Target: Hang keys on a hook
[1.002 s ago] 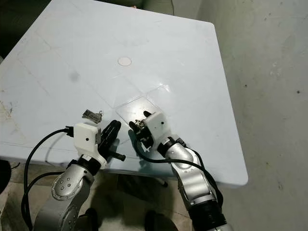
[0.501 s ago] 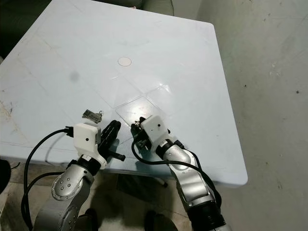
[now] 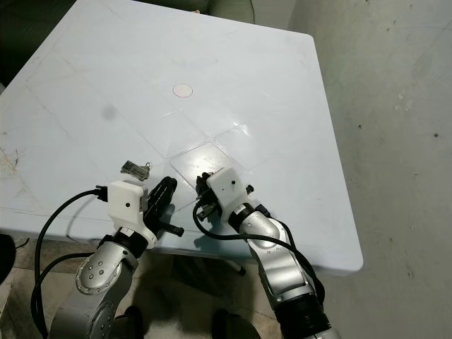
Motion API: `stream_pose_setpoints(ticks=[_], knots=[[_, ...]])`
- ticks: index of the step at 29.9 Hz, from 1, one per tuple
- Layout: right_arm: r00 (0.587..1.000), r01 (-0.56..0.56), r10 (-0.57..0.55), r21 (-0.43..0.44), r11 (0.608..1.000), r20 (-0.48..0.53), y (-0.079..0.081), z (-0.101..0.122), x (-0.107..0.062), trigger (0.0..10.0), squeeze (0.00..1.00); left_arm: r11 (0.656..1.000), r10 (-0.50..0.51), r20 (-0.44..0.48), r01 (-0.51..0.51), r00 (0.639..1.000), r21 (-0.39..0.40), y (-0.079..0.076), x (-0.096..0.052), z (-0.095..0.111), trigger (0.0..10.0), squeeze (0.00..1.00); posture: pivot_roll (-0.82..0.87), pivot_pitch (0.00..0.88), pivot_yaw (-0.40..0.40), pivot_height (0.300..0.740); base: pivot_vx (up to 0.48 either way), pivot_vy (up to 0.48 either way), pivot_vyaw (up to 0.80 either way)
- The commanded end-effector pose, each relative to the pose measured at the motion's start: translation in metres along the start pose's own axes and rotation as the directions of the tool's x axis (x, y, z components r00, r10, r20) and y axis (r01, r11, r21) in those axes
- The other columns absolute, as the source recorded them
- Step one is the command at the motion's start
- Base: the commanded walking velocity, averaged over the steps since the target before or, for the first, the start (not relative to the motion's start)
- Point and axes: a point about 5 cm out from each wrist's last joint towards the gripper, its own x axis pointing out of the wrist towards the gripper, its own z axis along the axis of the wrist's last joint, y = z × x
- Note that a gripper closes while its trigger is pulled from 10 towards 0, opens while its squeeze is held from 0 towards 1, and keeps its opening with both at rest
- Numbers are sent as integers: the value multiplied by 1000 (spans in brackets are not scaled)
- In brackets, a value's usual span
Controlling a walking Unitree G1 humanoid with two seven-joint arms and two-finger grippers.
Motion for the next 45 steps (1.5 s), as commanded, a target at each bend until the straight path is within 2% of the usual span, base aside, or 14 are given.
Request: stream_pose_setpoints(ticks=[1,6,12,13,16,25,26,27,29,30,31,39,42,45], knots=[[1000,1,-1,15,1000,-9,0,-2,-3,0,0,1000,9,-17,-9,1000,-12,-1,0,-3,10000,0,83,234,-143,740,0,0,0],[1000,26,-26,24,999,-2,-3,0,-4,0,0,1000,15,-15,-15,1000,-12,0,1,-2,10000,0,83,234,-143,740,0,0,0],[995,75,-88,245,967,42,-18,11,-2,0,0,999,31,-1,-31,1000,-8,5,8,2,10000,0,75,221,-135,740,0,0,0],[989,87,-124,360,929,79,-28,17,-4,0,0,999,49,5,-49,999,-10,9,13,4,10000,0,73,213,-131,740,0,0,0],[985,77,-137,442,894,105,-36,22,-8,0,0,997,77,8,-77,997,-20,15,18,7,10000,0,71,205,-127,740,0,0,0],[965,159,-233,436,886,121,-63,23,-29,0,0,992,124,-4,-125,992,-29,34,24,13,10000,0,54,173,-106,740,0,0,0],[957,192,-265,430,882,116,-67,23,-34,2824,0,991,133,2,-133,991,-15,38,24,16,10000,0,51,171,-101,740,0,0,0],[957,192,-265,430,882,116,-67,23,-34,2824,0,991,133,2,-133,991,-15,38,24,16,10000,0,51,171,-101,740,0,0,0],[943,219,-300,406,887,146,-73,27,-44,6353,0,988,155,1,-155,988,-7,48,26,19,10000,0,38,159,-92,740,0,0,0],[938,221,-305,397,891,163,-75,29,-47,6353,0,987,161,-2,-161,987,-11,52,27,20,10000,0,38,159,-92,740,0,0,0],[934,230,-317,398,888,167,-77,30,-51,10000,0,985,172,5,-172,985,-9,56,27,22,10000,0,27,155,-85,740,0,0,0],[893,334,-413,354,874,178,-85,30,-65,10000,0,979,205,16,-205,979,-22,70,29,28,10000,0,3,139,-73,740,0,0,0],[809,545,-584,288,787,65,-99,15,-74,10000,0,982,188,30,-188,982,2,70,32,26,10000,0,-6,134,-70,740,0,0,0],[798,566,-599,264,781,62,-99,12,-76,10000,0,982,188,25,-188,982,-1,72,33,24,10000,0,-15,125,-68,740,0,0,0]])
